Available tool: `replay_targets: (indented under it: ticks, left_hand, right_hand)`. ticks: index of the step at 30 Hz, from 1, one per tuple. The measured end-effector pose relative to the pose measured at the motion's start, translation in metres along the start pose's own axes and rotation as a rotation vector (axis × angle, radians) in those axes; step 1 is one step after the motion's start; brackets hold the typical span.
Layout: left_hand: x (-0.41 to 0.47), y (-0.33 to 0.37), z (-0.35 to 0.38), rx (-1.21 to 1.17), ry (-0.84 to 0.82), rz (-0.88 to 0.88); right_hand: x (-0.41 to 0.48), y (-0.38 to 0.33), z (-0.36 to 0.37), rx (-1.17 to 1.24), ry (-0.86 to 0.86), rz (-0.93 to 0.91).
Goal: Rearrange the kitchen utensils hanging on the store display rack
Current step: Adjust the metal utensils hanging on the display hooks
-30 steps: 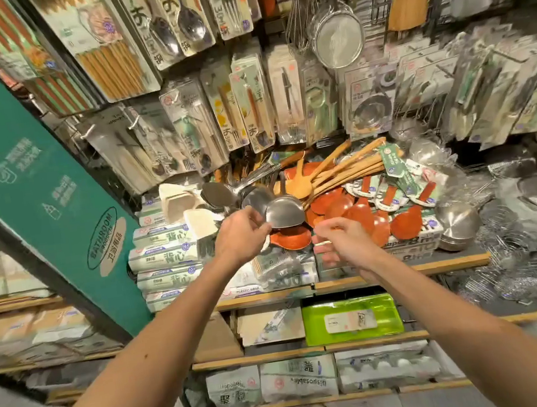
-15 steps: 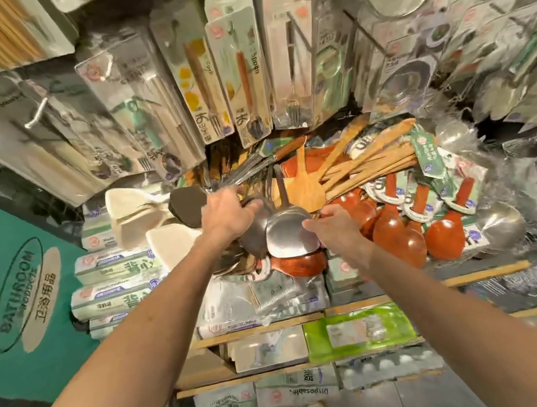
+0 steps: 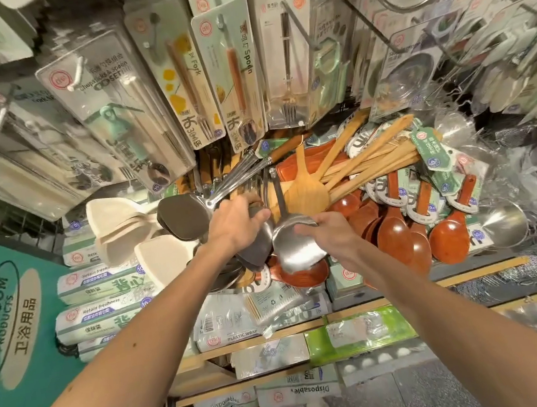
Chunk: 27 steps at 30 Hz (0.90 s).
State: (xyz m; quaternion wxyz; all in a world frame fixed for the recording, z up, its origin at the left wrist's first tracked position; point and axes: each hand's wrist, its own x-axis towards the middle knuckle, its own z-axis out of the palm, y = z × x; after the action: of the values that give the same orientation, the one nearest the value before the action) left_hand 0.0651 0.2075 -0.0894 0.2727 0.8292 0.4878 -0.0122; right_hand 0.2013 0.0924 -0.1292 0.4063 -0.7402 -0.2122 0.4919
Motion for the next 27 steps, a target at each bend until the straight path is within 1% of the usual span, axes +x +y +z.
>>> replay_targets:
  ticks: [3, 7, 13, 17, 23, 25, 27]
  left_hand:
    - [-0.003, -0.003, -0.004, -0.076, 0.020, -0.006]
    - [-0.009, -0.007, -0.010, -0.187, 0.053, -0.022]
    - [-0.013, -0.012, -0.010, -0.174, 0.070, -0.015]
    - [-0.024, -0.005, -0.018, -0.190, 0.084, 0.046]
    - [-0.039, -0.011, -0.032, -0.269, 0.158, 0.098]
    - [-0.041, -0.015, -0.033, -0.294, 0.170, 0.098]
    - [-0.044, -0.018, -0.031, -0.329, 0.182, 0.083]
  right_hand:
    - [-0.002, -0.004, 0.002, 0.007, -0.043, -0.015]
    - [-0.002, -0.008, 0.004, -0.003, -0.045, -0.011]
    - [-0.001, -0.004, 0.004, -0.005, -0.047, -0.002]
    - [-0.004, -0.012, 0.004, -0.022, -0.057, 0.046]
    - [0.000, -0.040, 0.020, -0.089, -0.193, 0.129]
    - [0.010, -0.046, 0.028, -0.108, -0.178, 0.141]
    - [0.016, -0.054, 0.035, -0.128, -0.112, 0.164]
